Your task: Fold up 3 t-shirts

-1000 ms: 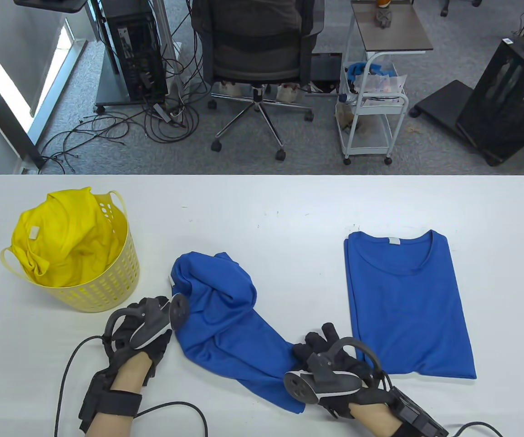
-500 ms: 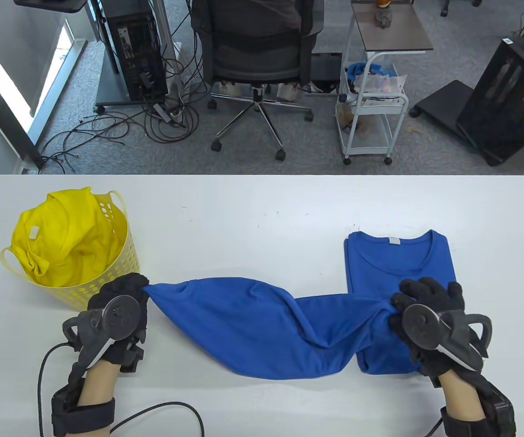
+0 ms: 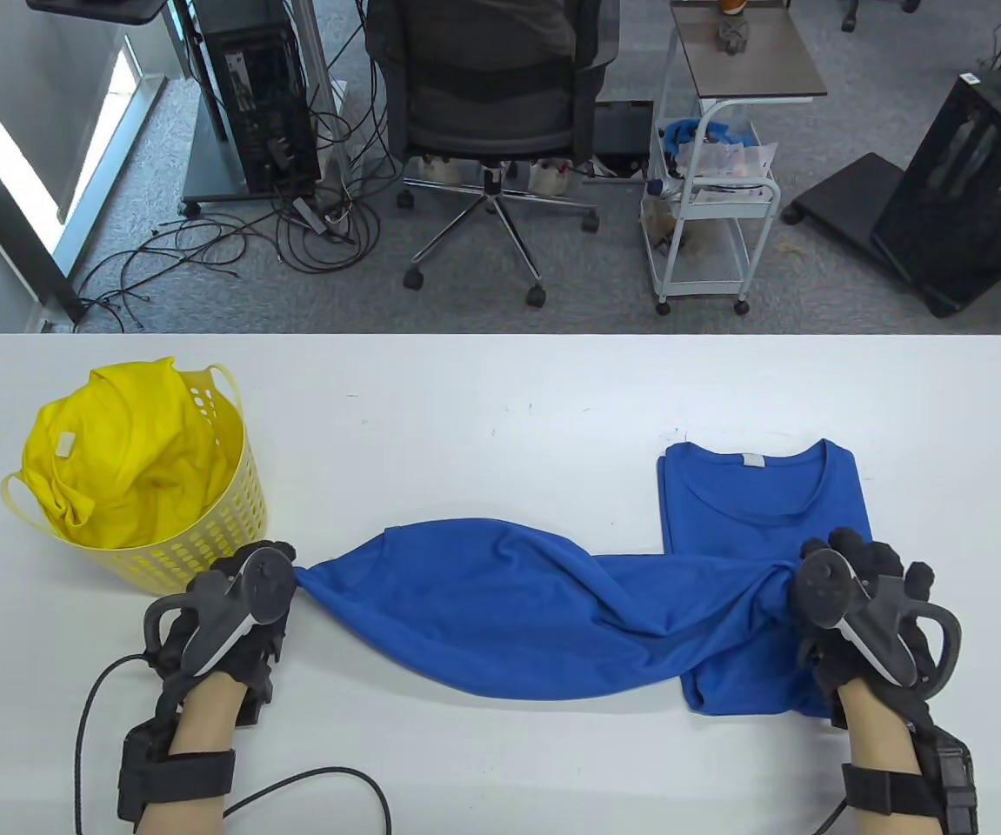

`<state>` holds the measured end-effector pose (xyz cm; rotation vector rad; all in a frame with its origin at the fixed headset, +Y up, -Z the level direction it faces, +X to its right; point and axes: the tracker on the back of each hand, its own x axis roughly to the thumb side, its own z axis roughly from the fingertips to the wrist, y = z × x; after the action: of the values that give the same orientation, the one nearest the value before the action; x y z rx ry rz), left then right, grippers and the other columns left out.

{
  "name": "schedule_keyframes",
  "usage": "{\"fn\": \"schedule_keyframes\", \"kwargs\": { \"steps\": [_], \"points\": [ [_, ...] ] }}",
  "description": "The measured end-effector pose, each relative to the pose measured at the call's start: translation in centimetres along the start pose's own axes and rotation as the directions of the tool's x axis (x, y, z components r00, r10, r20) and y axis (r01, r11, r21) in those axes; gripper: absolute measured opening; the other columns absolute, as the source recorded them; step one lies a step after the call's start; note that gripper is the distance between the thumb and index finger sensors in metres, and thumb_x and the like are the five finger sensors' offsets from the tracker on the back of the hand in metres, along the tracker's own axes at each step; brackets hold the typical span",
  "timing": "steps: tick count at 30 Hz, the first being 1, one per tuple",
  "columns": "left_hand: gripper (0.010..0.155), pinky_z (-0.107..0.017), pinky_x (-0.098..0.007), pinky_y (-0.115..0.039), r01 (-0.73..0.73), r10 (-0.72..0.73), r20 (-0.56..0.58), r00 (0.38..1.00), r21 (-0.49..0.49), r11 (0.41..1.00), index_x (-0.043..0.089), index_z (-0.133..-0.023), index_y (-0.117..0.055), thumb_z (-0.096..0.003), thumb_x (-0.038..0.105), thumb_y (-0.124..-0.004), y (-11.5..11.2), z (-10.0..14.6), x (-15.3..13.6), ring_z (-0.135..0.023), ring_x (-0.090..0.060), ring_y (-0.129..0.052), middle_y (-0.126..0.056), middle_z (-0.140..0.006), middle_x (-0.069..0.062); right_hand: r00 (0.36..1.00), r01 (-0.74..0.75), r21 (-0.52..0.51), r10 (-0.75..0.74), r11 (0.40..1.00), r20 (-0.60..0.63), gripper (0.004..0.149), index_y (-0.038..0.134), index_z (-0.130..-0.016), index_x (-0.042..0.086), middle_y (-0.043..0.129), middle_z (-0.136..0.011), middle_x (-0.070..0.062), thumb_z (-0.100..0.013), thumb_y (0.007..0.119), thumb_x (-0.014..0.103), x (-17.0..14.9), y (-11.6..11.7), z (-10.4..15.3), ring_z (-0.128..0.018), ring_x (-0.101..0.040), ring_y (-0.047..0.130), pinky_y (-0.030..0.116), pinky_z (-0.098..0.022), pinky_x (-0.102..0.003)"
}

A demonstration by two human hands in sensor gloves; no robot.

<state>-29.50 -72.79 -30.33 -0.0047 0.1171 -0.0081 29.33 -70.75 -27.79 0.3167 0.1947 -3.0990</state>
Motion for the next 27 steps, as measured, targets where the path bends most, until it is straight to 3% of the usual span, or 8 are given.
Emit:
{"fn": "schedule_keyframes", "kwargs": {
  "steps": [6, 9, 12, 16, 19, 22, 24, 27],
  "points": [
    [0.059, -0.070, -0.048, -0.067, 0.073, -0.044, 0.145, 0.989, -0.208, 0.975, 0.047, -0.097, -0.054, -0.0444, 0.035, -0.078, -0.7, 1.1, 2.0, -0.097, -0.023, -0.067, -0.058, -0.108, 0.006, 0.939, 0.076, 0.072, -0.096, 0.994, 0.331, 0.047, 0.075, -0.084, 0.033, 0.059, -0.105, -0.004, -0.040, 0.083, 0.046, 5.3, -0.7, 2.0, -0.099, -0.043, 0.060, 0.041, -0.070, -0.075],
    [0.059, -0.075, -0.051, -0.058, 0.150, -0.100, 0.140, 0.985, -0.417, 0.896, 0.047, -0.097, -0.056, -0.0442, 0.038, -0.080, -2.2, 1.0, 2.9, -0.104, -0.026, -0.054, -0.048, -0.113, 0.005, 0.875, -0.022, 0.227, -0.091, 0.974, 0.476, 0.048, 0.077, -0.082, 0.036, 0.058, -0.106, -0.005, -0.037, 0.082, 0.052, 8.9, 1.0, 3.1, -0.100, -0.044, 0.057, 0.038, -0.070, -0.076],
    [0.065, -0.076, -0.051, -0.057, 0.215, -0.165, 0.144, 0.976, -0.474, 0.854, 0.051, -0.096, -0.048, -0.0419, 0.042, -0.082, -3.5, 0.7, 2.8, -0.105, -0.026, -0.051, -0.044, -0.114, 0.006, 0.834, -0.231, 0.344, 0.003, 0.910, 0.552, 0.063, 0.069, -0.089, 0.036, 0.047, -0.111, -0.006, -0.032, 0.084, 0.057, 11.1, 2.9, 4.1, -0.103, -0.047, 0.046, 0.030, -0.071, -0.077],
    [0.051, -0.071, -0.049, -0.065, 0.203, -0.166, 0.132, 0.977, -0.350, 0.915, 0.051, -0.087, -0.061, -0.0408, 0.042, -0.081, -3.6, 0.2, 2.4, -0.099, -0.024, -0.064, -0.058, -0.107, 0.009, 0.781, -0.398, 0.237, 0.191, 0.886, 0.595, 0.067, 0.061, -0.088, 0.040, 0.048, -0.109, -0.003, -0.028, 0.087, 0.054, 12.2, 4.1, 4.7, -0.104, -0.043, 0.050, 0.033, -0.072, -0.075],
    [0.040, -0.067, -0.048, -0.069, 0.185, -0.153, 0.133, 0.979, -0.270, 0.945, 0.048, -0.079, -0.071, -0.0405, 0.042, -0.079, -3.7, 0.0, 2.4, -0.093, -0.023, -0.072, -0.067, -0.101, 0.009, 0.791, -0.353, 0.160, 0.202, 0.922, 0.578, 0.041, 0.075, -0.075, 0.041, 0.058, -0.106, -0.001, -0.036, 0.087, 0.042, 12.5, 4.1, 4.5, -0.102, -0.041, 0.056, 0.036, -0.073, -0.074],
    [0.041, -0.068, -0.047, -0.069, 0.181, -0.147, 0.135, 0.980, -0.289, 0.940, 0.045, -0.081, -0.072, -0.0404, 0.041, -0.076, -2.9, 0.1, 2.3, -0.095, -0.022, -0.071, -0.070, -0.100, 0.010, 0.798, -0.334, 0.178, 0.177, 0.926, 0.576, 0.039, 0.076, -0.075, 0.040, 0.060, -0.105, 0.000, -0.036, 0.083, 0.040, 12.4, 4.0, 4.3, -0.101, -0.040, 0.058, 0.037, -0.073, -0.074],
    [0.042, -0.067, -0.047, -0.069, 0.113, -0.084, 0.126, 0.988, -0.247, 0.962, 0.041, -0.083, -0.071, -0.0407, 0.040, -0.074, -0.8, 0.6, 1.8, -0.095, -0.022, -0.070, -0.070, -0.100, 0.010, 0.816, -0.278, 0.149, 0.151, 0.949, 0.558, 0.040, 0.076, -0.076, 0.039, 0.059, -0.104, 0.001, -0.036, 0.081, 0.039, 11.7, 2.0, 4.1, -0.102, -0.039, 0.057, 0.037, -0.073, -0.073],
    [0.044, -0.065, -0.046, -0.072, -0.110, 0.109, 0.149, 0.983, -0.007, 0.994, 0.037, -0.085, -0.072, -0.0419, 0.040, -0.073, 3.4, 2.2, 0.6, -0.093, -0.023, -0.073, -0.071, -0.100, 0.007, 0.875, -0.061, 0.063, 0.023, 0.996, 0.484, 0.040, 0.076, -0.078, 0.035, 0.061, -0.104, 0.000, -0.038, 0.079, 0.038, 9.3, -2.6, 3.8, -0.103, -0.040, 0.056, 0.036, -0.073, -0.075]
  ]
}}
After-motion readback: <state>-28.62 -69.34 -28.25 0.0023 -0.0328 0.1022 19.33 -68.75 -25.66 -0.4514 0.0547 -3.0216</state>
